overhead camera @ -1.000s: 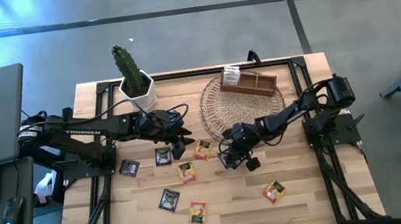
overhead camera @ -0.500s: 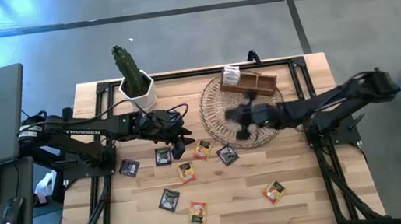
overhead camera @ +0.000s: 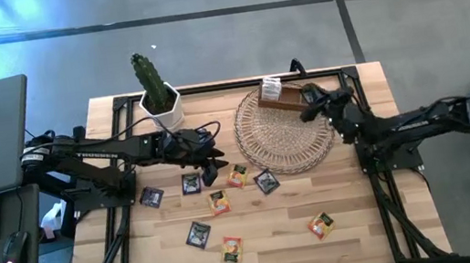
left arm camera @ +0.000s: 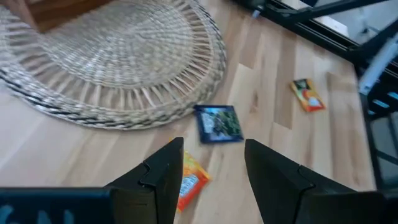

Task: Pick & Place Tea
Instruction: Put the blue tea bag into the middle section of the wooden organizer

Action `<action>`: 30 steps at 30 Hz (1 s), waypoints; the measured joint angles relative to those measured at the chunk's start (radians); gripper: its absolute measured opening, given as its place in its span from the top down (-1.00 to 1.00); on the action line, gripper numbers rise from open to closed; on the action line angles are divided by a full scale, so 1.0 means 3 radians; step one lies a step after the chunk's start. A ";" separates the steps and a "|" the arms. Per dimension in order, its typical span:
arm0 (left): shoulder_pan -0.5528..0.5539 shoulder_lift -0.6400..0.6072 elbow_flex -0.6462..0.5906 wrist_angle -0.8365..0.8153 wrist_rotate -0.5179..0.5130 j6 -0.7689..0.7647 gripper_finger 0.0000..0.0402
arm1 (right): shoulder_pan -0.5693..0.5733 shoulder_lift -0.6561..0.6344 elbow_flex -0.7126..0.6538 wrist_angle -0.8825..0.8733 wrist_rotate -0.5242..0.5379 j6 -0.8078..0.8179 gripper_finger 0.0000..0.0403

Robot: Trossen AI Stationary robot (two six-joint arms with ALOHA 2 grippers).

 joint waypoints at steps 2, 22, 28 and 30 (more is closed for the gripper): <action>0.0000 -0.0001 0.0000 0.0006 -0.0019 -0.0001 0.16 | -0.0190 0.0127 0.0035 -0.0006 -0.0213 0.0237 0.96; 0.0000 -0.0003 0.0001 0.0147 -0.0011 -0.0002 0.16 | -0.0724 0.2224 0.1051 0.0179 -0.0259 0.1066 0.93; 0.0000 -0.0003 0.0001 0.0132 -0.0007 -0.0002 0.16 | -0.0722 0.2364 0.1219 -0.0080 -0.0016 0.0841 0.93; 0.0000 -0.0003 0.0001 0.0115 -0.0007 -0.0002 0.16 | -0.0722 0.2367 0.1245 -0.0181 0.0049 0.0796 0.91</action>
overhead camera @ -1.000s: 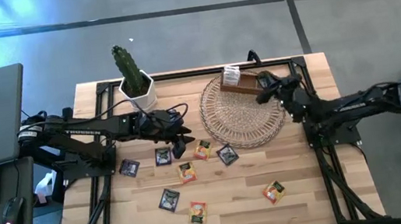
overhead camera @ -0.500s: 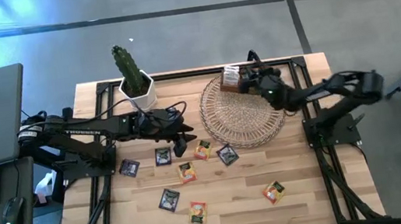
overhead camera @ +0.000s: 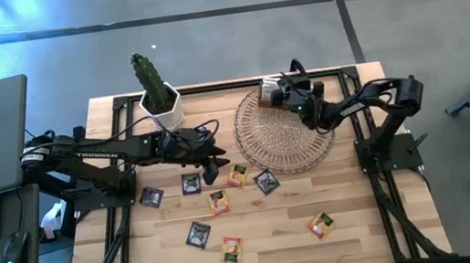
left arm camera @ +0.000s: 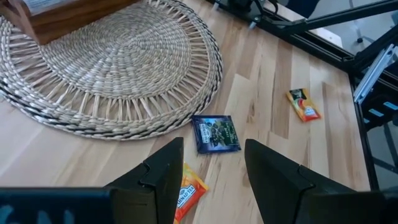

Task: Pick & Place Tea
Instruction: Put the blue tea bag into the middle section of the wooden organizer

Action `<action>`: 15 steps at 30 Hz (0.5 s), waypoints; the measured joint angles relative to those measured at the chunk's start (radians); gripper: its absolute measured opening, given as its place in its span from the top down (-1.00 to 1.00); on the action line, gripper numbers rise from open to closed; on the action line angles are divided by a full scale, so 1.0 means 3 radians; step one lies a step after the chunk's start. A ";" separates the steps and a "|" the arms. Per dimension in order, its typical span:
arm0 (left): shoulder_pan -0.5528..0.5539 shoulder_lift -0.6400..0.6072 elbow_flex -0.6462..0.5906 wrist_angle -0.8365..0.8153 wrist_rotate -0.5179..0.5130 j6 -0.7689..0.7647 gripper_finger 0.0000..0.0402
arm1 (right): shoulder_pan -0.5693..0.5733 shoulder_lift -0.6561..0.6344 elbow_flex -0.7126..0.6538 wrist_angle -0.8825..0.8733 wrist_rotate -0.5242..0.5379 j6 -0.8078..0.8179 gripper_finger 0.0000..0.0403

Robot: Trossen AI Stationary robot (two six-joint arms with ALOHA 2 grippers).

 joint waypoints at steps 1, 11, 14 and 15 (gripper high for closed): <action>0.0000 0.0000 0.0000 -0.0007 0.0000 0.0000 0.16 | 0.0000 0.0000 0.0003 -0.0031 0.0007 -0.0015 0.90; 0.0000 0.0000 0.0000 -0.0042 0.0000 0.0000 0.16 | -0.0098 0.0001 -0.0002 -0.0197 -0.0073 0.0007 0.78; 0.0000 0.0000 0.0000 -0.0042 0.0000 0.0000 0.16 | -0.0145 0.0001 -0.0002 -0.0189 -0.0144 0.0010 0.71; 0.0000 0.0000 0.0000 -0.0042 0.0000 0.0000 0.16 | -0.0155 0.0001 -0.0002 -0.0188 -0.0179 0.0010 0.68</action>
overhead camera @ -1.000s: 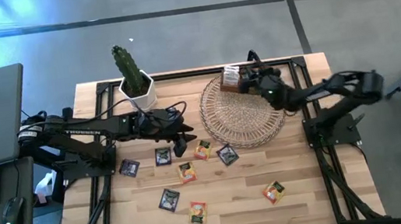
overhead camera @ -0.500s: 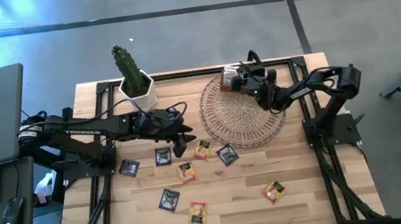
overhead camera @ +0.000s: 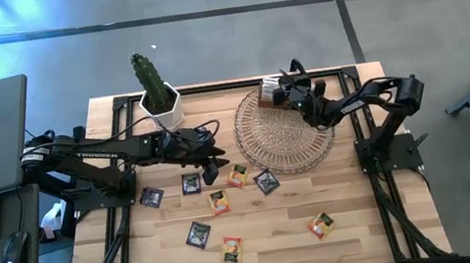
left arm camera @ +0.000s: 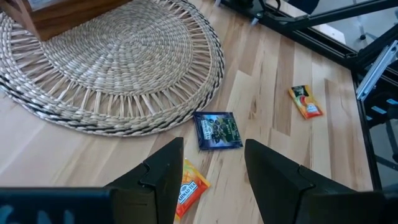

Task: Pick & Place Tea
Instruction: Put the blue tea bag into the middle section of the wooden organizer

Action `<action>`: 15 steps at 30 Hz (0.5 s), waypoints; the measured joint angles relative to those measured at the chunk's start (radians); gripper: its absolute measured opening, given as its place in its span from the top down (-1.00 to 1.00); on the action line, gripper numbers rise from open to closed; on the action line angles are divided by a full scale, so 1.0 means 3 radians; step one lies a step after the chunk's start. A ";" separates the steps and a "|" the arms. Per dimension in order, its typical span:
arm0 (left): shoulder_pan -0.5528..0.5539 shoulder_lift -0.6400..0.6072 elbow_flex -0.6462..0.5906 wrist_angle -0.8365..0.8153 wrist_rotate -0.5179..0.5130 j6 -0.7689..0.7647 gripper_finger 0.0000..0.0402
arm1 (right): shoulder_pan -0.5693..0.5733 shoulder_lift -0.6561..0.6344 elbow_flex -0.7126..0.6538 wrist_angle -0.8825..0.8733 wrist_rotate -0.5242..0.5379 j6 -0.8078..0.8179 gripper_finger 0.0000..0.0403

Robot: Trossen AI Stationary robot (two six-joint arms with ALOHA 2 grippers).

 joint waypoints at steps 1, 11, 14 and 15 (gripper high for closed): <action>0.0000 0.0000 0.0000 0.0000 0.0000 0.0000 0.16 | -0.0012 0.0000 0.0000 0.0001 -0.0021 0.0000 0.65; 0.0000 0.0000 0.0000 0.0000 0.0000 0.0000 0.16 | 0.0023 0.0000 -0.0001 0.0015 -0.0072 -0.0314 0.56; 0.0000 0.0000 0.0000 0.0000 0.0000 0.0000 0.16 | 0.0076 -0.0052 -0.0001 0.0023 -0.0120 -0.0630 0.55; 0.0000 0.0000 0.0000 0.0000 0.0000 0.0000 0.16 | 0.0097 -0.0076 -0.0001 0.0024 -0.0153 -0.0827 0.55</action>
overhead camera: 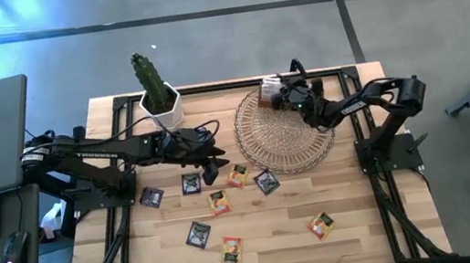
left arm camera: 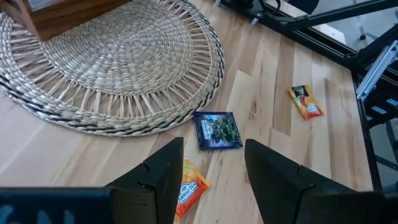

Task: Pick & Place Tea
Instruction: Put the blue tea bag into the middle section of the wooden organizer

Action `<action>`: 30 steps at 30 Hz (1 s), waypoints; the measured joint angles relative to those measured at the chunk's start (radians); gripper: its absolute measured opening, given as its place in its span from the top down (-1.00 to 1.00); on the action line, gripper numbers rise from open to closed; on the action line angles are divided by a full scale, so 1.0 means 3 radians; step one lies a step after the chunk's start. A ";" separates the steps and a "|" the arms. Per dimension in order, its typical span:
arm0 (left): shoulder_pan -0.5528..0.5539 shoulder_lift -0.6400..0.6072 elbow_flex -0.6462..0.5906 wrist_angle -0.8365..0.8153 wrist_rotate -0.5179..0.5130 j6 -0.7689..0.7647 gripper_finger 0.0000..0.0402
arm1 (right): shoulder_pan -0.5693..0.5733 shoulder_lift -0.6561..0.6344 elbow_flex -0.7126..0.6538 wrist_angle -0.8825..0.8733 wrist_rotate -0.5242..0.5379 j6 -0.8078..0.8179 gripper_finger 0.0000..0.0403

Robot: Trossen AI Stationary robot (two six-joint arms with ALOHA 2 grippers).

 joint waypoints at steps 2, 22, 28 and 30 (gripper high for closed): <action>0.0000 0.0000 0.0000 0.0000 0.0000 0.0000 0.16 | 0.0040 -0.0051 0.0000 -0.0027 -0.0019 -0.0388 0.56; 0.0000 0.0000 0.0000 0.0000 -0.0010 0.0000 0.16 | -0.0550 -0.0807 0.0000 -0.1470 -0.1966 0.0187 0.99; 0.0000 0.0000 0.0000 0.0001 -0.0010 0.0000 0.16 | -0.0717 -0.0517 0.0080 -0.1489 -0.1964 0.0137 0.99; 0.0000 0.0000 0.0000 0.0001 -0.0011 0.0000 0.16 | -0.0726 -0.0411 0.0158 -0.1516 -0.1948 0.0118 0.99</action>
